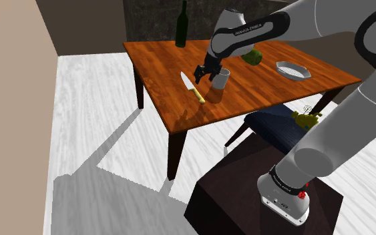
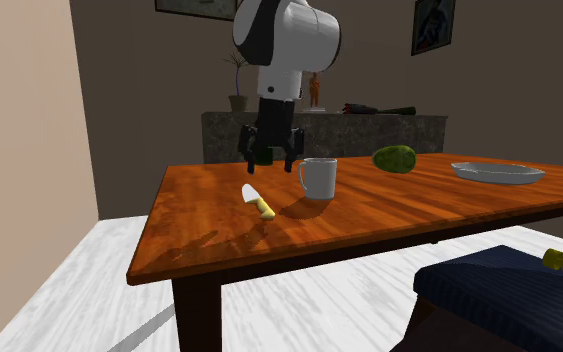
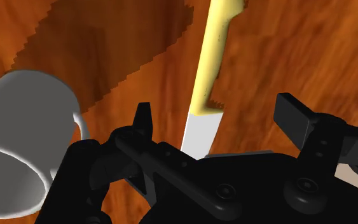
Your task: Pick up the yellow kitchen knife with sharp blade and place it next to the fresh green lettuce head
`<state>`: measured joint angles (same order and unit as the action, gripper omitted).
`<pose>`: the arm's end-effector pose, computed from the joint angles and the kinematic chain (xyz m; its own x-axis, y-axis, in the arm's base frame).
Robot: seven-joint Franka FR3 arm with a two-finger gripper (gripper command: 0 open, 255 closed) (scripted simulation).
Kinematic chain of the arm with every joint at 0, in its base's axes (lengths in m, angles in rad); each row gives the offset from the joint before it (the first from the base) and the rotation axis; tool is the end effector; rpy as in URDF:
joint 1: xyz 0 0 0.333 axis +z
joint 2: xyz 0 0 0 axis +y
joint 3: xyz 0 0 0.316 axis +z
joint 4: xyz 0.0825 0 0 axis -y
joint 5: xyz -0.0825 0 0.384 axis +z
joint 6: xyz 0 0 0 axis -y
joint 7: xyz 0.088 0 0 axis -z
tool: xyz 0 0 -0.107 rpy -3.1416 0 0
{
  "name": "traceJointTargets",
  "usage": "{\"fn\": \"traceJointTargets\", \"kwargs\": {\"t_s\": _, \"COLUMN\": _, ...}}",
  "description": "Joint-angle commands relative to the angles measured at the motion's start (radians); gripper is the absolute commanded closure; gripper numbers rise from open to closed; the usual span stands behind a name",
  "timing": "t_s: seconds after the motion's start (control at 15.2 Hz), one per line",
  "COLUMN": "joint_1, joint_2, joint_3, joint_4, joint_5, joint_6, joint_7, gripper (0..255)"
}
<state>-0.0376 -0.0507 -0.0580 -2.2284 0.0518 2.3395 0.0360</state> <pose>0.5306 -0.0502 0.4101 0.9733 -0.1660 0.1584 -0.1598 -0.9858 -0.0512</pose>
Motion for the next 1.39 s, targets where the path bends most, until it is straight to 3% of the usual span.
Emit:
{"fn": "traceJointTargets", "kwargs": {"t_s": 0.0, "joint_1": 0.000, "joint_2": 0.080, "joint_3": -0.002, "joint_4": 0.044, "joint_5": 0.020, "joint_6": 0.043, "joint_7": -0.014, "gripper": 0}}
{"fn": "traceJointTargets", "kwargs": {"t_s": 0.13, "joint_1": -0.003, "joint_2": 0.145, "joint_3": -0.003, "joint_4": 0.084, "joint_5": 0.040, "joint_6": 0.073, "joint_7": -0.029, "gripper": 0}}
{"fn": "traceJointTargets", "kwargs": {"t_s": 0.59, "joint_1": -0.002, "joint_2": 0.216, "joint_3": 0.002, "joint_4": 0.075, "joint_5": 0.053, "joint_6": 0.153, "joint_7": -0.038, "gripper": 0}}
{"fn": "traceJointTargets", "kwargs": {"t_s": 1.12, "joint_1": -0.002, "joint_2": 0.222, "joint_3": 0.002, "joint_4": 0.075, "joint_5": 0.054, "joint_6": 0.159, "joint_7": -0.039, "gripper": 0}}
{"fn": "traceJointTargets", "kwargs": {"t_s": 1.19, "joint_1": -0.002, "joint_2": 0.222, "joint_3": 0.002, "joint_4": 0.075, "joint_5": 0.054, "joint_6": 0.159, "joint_7": -0.039, "gripper": 255}}
{"fn": "traceJointTargets", "kwargs": {"t_s": 1.32, "joint_1": -0.002, "joint_2": 0.222, "joint_3": 0.002, "joint_4": 0.075, "joint_5": 0.054, "joint_6": 0.159, "joint_7": -0.039, "gripper": 255}}
